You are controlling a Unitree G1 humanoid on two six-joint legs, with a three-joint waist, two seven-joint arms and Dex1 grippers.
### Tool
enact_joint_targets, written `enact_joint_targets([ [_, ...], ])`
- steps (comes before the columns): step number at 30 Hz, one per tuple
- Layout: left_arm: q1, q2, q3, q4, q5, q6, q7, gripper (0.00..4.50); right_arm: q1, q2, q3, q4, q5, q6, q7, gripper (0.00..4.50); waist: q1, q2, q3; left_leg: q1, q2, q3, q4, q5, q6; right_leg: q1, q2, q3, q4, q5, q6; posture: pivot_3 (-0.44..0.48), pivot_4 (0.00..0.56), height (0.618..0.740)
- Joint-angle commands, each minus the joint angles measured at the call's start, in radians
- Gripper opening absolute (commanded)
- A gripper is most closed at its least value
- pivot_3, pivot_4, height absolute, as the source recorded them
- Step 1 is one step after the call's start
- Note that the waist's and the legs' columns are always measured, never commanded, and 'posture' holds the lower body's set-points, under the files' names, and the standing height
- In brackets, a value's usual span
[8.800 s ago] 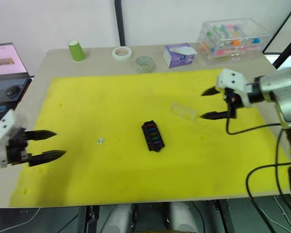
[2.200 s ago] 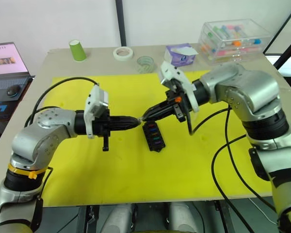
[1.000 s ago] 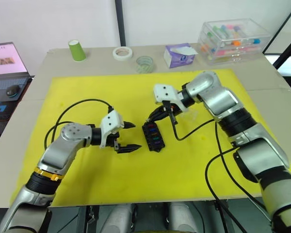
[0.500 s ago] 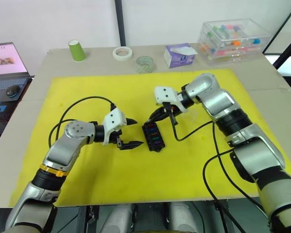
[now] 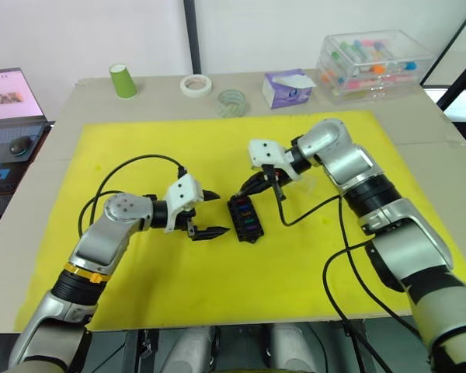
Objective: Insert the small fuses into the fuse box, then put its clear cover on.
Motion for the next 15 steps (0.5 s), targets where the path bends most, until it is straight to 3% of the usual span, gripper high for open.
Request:
enact_joint_targets([
  [1,-0.017,0.007,0.011,-0.027,0.001,-0.012,-0.005,4.46,-0.039,0.009,-0.028,0.003,0.001,-0.005,0.025,0.0,0.0,0.0,0.0,0.0,0.0,0.0,0.0,0.0,0.0,0.0,0.0,0.0,0.0,0.0,0.0,0.0,0.15,0.74],
  [15,-0.012,0.005,0.011,-0.031,0.005,-0.014,-0.007,4.46,-0.078,0.022,-0.041,0.057,0.002,-0.031,0.056,0.0,-0.001,0.0,0.0,0.0,0.0,0.0,0.0,0.0,0.0,0.0,0.0,0.0,0.0,0.0,0.0,0.0,0.15,0.74],
])
